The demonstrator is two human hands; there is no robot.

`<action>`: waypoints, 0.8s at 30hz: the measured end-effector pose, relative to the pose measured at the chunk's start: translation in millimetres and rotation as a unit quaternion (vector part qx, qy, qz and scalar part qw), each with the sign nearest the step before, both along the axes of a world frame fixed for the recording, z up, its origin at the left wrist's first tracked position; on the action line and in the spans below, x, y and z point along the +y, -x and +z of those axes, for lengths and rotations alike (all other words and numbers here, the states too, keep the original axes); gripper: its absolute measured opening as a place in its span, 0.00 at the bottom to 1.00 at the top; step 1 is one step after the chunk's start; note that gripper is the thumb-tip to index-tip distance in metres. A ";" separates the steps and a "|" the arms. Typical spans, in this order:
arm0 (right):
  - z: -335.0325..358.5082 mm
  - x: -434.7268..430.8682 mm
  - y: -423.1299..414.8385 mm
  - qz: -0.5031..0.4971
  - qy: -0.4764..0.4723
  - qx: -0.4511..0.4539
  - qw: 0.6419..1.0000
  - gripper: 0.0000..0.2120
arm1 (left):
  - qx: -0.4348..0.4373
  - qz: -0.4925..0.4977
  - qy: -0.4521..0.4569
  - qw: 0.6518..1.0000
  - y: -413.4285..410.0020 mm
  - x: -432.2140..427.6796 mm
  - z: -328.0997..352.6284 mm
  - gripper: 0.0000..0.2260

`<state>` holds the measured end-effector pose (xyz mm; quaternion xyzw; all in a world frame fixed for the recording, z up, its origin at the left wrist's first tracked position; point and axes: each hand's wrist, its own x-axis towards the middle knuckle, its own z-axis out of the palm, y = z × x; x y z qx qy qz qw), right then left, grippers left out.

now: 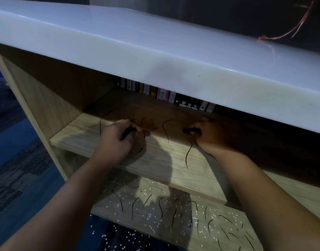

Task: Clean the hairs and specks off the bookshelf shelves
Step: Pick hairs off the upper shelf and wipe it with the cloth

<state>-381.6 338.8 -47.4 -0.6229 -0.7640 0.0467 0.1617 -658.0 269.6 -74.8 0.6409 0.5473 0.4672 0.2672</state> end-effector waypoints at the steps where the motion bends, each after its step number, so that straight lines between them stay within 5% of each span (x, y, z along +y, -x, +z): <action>1: -0.3 -4.7 -2.7 -0.003 0.003 -0.006 1.000 0.12 | -0.002 0.002 0.001 1.000 0.1 0.2 -0.8 0.17; 24: -1.3 -37.1 -5.9 -0.007 0.015 -0.029 0.999 0.14 | -0.013 0.018 0.019 1.000 -4.8 -2.8 0.7 0.15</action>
